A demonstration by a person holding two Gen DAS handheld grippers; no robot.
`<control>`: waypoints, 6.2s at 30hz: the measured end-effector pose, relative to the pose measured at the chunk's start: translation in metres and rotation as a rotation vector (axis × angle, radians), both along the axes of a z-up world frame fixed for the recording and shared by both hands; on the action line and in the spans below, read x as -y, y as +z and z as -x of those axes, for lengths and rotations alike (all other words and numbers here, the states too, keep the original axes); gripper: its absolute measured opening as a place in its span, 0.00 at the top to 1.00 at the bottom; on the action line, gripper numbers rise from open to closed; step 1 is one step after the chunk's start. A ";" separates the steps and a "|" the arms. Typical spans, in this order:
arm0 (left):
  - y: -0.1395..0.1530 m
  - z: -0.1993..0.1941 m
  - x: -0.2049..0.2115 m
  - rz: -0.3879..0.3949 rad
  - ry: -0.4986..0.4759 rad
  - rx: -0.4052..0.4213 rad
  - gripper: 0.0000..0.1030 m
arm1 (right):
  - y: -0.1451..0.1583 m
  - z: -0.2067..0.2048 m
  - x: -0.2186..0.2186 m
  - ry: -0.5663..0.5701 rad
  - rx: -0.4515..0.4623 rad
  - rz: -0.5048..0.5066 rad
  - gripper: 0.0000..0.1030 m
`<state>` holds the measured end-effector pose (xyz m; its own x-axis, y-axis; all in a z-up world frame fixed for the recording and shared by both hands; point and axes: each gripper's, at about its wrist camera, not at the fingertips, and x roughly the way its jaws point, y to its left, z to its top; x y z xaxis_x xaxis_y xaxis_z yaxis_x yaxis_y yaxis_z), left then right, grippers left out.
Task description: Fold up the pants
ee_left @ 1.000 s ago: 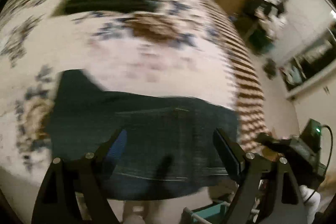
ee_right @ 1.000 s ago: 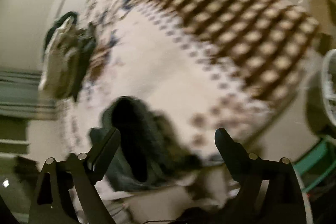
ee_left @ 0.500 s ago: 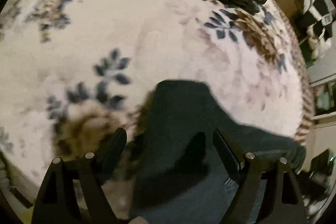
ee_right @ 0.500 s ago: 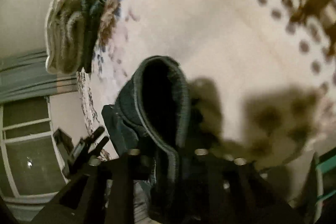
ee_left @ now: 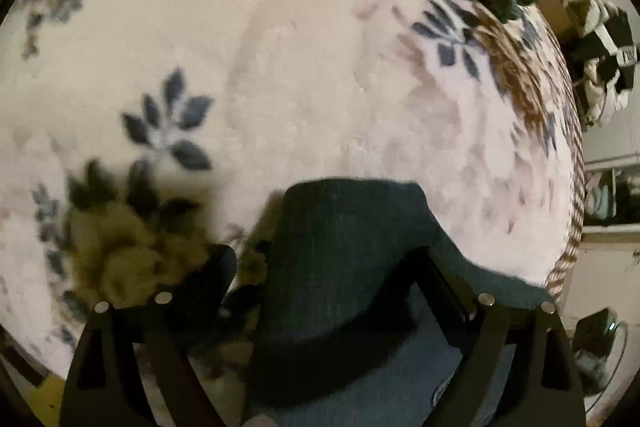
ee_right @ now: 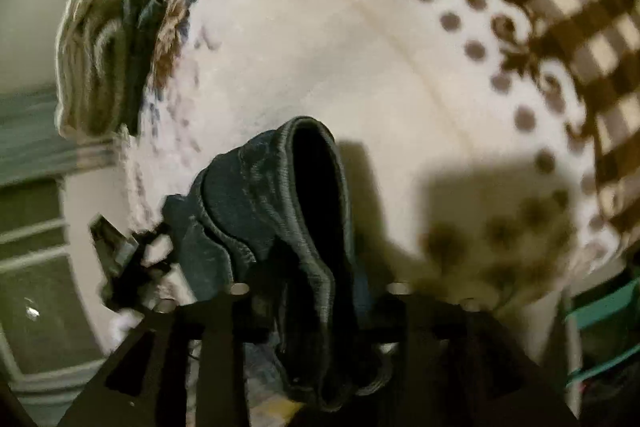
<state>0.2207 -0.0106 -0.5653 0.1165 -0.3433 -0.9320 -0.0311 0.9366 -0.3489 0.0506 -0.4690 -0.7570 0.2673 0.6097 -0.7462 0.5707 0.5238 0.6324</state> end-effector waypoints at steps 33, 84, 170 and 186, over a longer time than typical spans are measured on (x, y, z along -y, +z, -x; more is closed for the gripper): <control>-0.001 0.088 -0.012 0.053 -0.032 -0.035 0.12 | 0.005 0.075 -0.001 -0.240 0.026 -0.093 0.18; 0.079 0.105 -0.011 0.181 0.021 0.185 0.85 | 0.069 0.040 -0.089 -0.236 0.278 0.048 0.58; 0.473 -0.089 -0.032 -0.313 0.020 0.598 0.01 | 0.574 -0.248 -0.272 0.147 0.564 1.017 0.00; 0.553 0.049 -0.030 -0.312 0.089 0.693 0.01 | 0.711 -0.071 -0.284 0.169 0.746 1.047 0.00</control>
<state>0.1713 0.0192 -0.0127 0.7250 -0.0384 -0.6877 0.0186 0.9992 -0.0362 0.1213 -0.1848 -0.0464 0.7999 -0.1027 -0.5912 0.1388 0.9902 0.0159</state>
